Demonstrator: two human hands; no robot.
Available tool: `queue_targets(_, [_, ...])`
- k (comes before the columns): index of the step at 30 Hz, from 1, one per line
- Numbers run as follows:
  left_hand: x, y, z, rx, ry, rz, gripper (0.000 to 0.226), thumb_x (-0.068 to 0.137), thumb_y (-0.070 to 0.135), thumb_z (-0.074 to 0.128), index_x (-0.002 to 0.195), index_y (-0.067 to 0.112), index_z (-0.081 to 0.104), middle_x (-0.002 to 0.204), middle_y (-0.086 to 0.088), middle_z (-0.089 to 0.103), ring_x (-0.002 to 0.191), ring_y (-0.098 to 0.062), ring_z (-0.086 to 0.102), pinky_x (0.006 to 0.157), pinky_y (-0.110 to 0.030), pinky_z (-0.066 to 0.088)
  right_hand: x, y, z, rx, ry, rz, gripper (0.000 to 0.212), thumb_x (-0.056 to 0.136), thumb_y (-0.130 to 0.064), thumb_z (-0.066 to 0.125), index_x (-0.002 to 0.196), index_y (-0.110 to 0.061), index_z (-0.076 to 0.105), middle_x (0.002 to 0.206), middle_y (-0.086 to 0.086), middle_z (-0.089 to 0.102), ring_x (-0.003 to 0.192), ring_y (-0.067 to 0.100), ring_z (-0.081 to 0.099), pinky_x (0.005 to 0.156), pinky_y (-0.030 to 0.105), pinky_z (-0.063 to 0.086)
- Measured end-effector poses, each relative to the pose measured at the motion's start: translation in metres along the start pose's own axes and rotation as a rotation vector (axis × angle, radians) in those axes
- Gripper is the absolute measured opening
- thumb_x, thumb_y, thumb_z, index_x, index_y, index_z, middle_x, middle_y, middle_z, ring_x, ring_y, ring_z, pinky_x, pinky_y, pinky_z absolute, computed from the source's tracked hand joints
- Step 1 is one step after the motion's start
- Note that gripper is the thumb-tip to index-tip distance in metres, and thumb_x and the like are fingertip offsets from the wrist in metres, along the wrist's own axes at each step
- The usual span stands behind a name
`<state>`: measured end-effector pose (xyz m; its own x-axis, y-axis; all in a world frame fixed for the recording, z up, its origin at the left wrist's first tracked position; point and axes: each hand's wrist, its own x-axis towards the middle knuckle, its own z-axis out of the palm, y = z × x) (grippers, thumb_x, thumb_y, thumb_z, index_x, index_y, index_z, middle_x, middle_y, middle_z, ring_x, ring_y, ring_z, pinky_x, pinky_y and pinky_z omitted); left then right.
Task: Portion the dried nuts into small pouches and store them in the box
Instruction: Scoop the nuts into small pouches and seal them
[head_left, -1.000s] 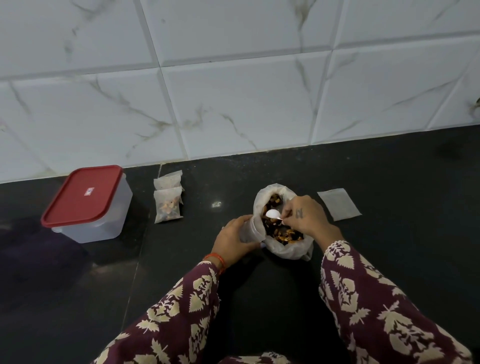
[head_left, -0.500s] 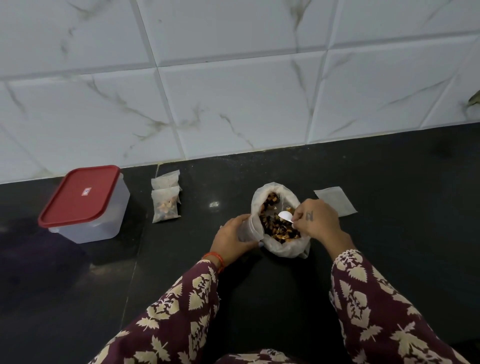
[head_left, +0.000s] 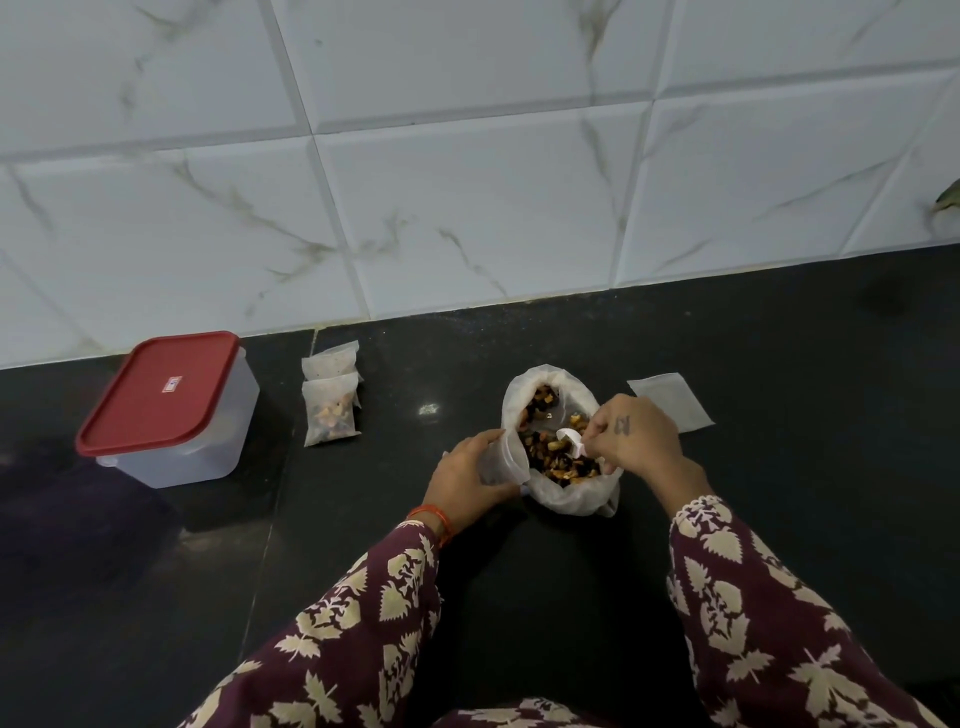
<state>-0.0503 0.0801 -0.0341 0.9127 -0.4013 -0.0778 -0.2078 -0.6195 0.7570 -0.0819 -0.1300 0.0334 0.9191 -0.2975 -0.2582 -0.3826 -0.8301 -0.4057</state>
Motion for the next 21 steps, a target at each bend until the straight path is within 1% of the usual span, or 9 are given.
queue_targets(3, [0.0003, 0.0022, 0.0012, -0.005, -0.006, 0.01, 0.077, 0.069, 0.042, 0.079, 0.136, 0.03, 0.044, 0.133, 0.006, 0.05, 0.124, -0.013, 0.044, 0.112, -0.049, 0.03, 0.0015, -0.0041, 0.0072, 0.088, -0.101, 0.004, 0.004, 0.082, -0.02, 0.069, 0.083, -0.019, 0.073, 0.075, -0.004, 0.074, 0.059, 0.006, 0.069, 0.077, 0.033, 0.057])
queue_targets(5, [0.001, 0.0035, 0.0018, -0.005, -0.009, 0.016, 0.076, 0.07, 0.042, 0.079, 0.136, 0.031, 0.043, 0.134, 0.006, 0.05, 0.124, -0.012, 0.044, 0.112, -0.048, 0.029, 0.0031, -0.0028, 0.0067, 0.216, -0.139, 0.024, 0.002, 0.08, -0.016, 0.072, 0.079, -0.017, 0.074, 0.082, -0.004, 0.074, 0.06, 0.009, 0.07, 0.079, 0.034, 0.058])
queue_targets(9, [0.0021, 0.0037, 0.0024, -0.003, -0.016, 0.025, 0.077, 0.07, 0.041, 0.079, 0.136, 0.031, 0.043, 0.135, 0.005, 0.05, 0.125, -0.013, 0.044, 0.112, -0.045, 0.031, 0.0029, 0.0025, 0.0065, 0.379, -0.173, 0.074, 0.004, 0.077, -0.011, 0.075, 0.074, -0.013, 0.074, 0.082, 0.001, 0.074, 0.064, 0.018, 0.072, 0.08, 0.038, 0.057])
queue_targets(11, [0.0021, 0.0044, 0.0024, -0.008, -0.018, 0.023, 0.077, 0.07, 0.04, 0.08, 0.137, 0.03, 0.042, 0.135, 0.006, 0.05, 0.125, -0.012, 0.045, 0.11, -0.041, 0.034, 0.0021, 0.0023, 0.0079, 0.449, -0.171, 0.095, 0.005, 0.076, -0.009, 0.075, 0.072, -0.011, 0.073, 0.079, 0.004, 0.074, 0.063, 0.021, 0.071, 0.075, 0.034, 0.058])
queue_targets(12, [0.0021, 0.0049, 0.0024, -0.007, -0.019, 0.02, 0.078, 0.07, 0.04, 0.08, 0.137, 0.03, 0.042, 0.136, 0.006, 0.05, 0.125, -0.012, 0.045, 0.11, -0.041, 0.034, 0.0013, 0.0017, 0.0085, 0.496, -0.169, 0.113, 0.004, 0.076, -0.008, 0.075, 0.073, -0.009, 0.073, 0.078, 0.006, 0.074, 0.061, 0.021, 0.069, 0.069, 0.031, 0.057])
queue_targets(14, [0.0026, 0.0052, 0.0027, 0.001, -0.02, 0.016, 0.078, 0.07, 0.041, 0.079, 0.137, 0.031, 0.042, 0.136, 0.006, 0.05, 0.124, -0.012, 0.045, 0.111, -0.043, 0.033, -0.0012, 0.0001, 0.0085, 0.594, -0.178, 0.165, 0.003, 0.078, -0.007, 0.074, 0.075, -0.008, 0.072, 0.077, 0.009, 0.073, 0.056, 0.018, 0.065, 0.054, 0.021, 0.05])
queue_targets(16, [0.0027, 0.0051, 0.0023, 0.004, -0.031, 0.012, 0.078, 0.069, 0.043, 0.079, 0.137, 0.031, 0.042, 0.136, 0.005, 0.05, 0.124, -0.012, 0.045, 0.111, -0.045, 0.033, -0.0041, -0.0006, 0.0071, 0.686, -0.188, 0.226, 0.003, 0.08, -0.005, 0.071, 0.078, -0.007, 0.07, 0.075, 0.009, 0.071, 0.052, 0.013, 0.061, 0.041, 0.015, 0.041])
queue_targets(18, [0.0025, 0.0046, 0.0018, -0.005, -0.038, 0.009, 0.079, 0.069, 0.043, 0.079, 0.137, 0.032, 0.042, 0.135, 0.006, 0.05, 0.124, -0.012, 0.045, 0.111, -0.046, 0.033, -0.0052, 0.0008, 0.0061, 0.734, -0.189, 0.271, 0.004, 0.081, -0.007, 0.071, 0.08, -0.009, 0.068, 0.076, 0.007, 0.071, 0.052, 0.01, 0.06, 0.039, 0.016, 0.037])
queue_targets(21, [0.0023, 0.0052, -0.0002, -0.018, -0.048, 0.004, 0.078, 0.069, 0.043, 0.079, 0.136, 0.033, 0.042, 0.135, 0.006, 0.05, 0.124, -0.012, 0.045, 0.11, -0.046, 0.034, -0.0044, 0.0038, 0.007, 0.755, -0.189, 0.3, 0.005, 0.081, -0.011, 0.071, 0.085, -0.011, 0.067, 0.077, 0.004, 0.073, 0.055, 0.009, 0.061, 0.046, 0.019, 0.036])
